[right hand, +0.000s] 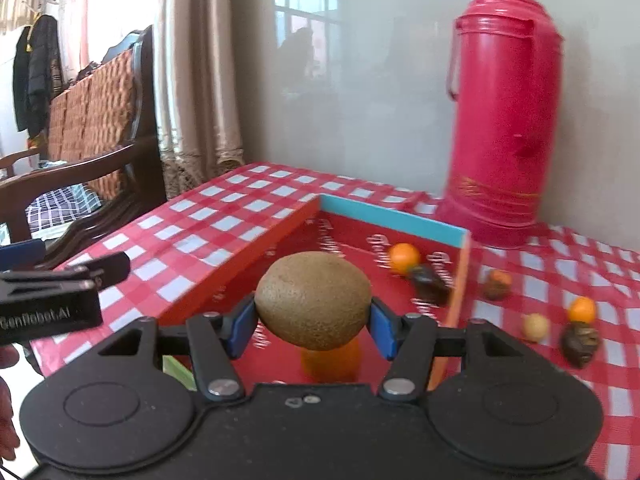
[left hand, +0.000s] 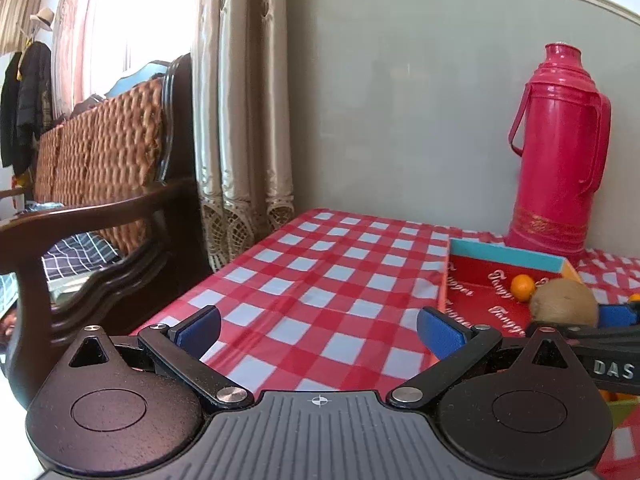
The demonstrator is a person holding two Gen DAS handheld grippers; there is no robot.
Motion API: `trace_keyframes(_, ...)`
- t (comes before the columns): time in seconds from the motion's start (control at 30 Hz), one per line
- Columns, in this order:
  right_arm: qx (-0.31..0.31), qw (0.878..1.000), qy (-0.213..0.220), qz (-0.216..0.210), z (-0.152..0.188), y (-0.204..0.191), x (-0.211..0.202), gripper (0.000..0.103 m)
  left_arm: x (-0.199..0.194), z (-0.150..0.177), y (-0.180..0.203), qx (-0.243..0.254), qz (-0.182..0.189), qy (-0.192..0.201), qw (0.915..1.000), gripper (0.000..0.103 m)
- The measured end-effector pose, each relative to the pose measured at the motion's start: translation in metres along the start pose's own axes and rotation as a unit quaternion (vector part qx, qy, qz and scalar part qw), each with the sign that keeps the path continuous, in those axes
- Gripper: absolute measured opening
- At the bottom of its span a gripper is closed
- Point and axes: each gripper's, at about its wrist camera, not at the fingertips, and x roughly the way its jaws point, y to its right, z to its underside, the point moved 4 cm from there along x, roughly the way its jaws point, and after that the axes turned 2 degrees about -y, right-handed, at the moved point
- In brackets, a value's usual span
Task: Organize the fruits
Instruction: 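Grasp the kiwi with the right gripper and drop it into the box, then reach the left gripper to the dark brown round fruit and grasp it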
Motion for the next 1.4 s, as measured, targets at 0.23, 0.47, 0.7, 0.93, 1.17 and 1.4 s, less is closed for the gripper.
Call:
trace_keyframes(0.23, -0.009, 1.000, -0.009, -0.028, 0.001, -0.032, 0.017, 0.052, 0.004, 0.005, -0.021, 0.005, -0.018, -0.010, 0.9998, 0.103)
trace_keyframes(0.47, -0.010, 1.000, 0.028, -0.006, -0.003, -0.035, 0.009, 0.078, 0.003, 0.003, -0.030, -0.013, -0.025, -0.004, 0.9996, 0.103)
trace_keyframes(0.7, 0.012, 0.996, 0.065, 0.061, -0.005, 0.008, -0.013, 0.097, -0.005, -0.003, -0.005, 0.011, -0.017, 0.018, 0.9996, 0.103)
trace_keyframes(0.93, 0.092, 0.979, 0.105, 0.147, 0.007, 0.086, -0.052, 0.097, -0.017, -0.007, 0.029, 0.012, 0.009, 0.037, 0.9992, 0.103)
trace_keyframes(1.17, 0.163, 0.968, 0.080, 0.173, 0.028, 0.155, -0.080, 0.097, -0.032, -0.012, 0.076, 0.000, 0.066, 0.040, 0.9970, 0.103)
trace_keyframes(1.4, 0.191, 0.947, 0.092, 0.242, 0.045, 0.205, -0.113, 0.097, -0.043, -0.012, 0.145, 0.026, 0.130, 0.025, 0.9908, 0.103)
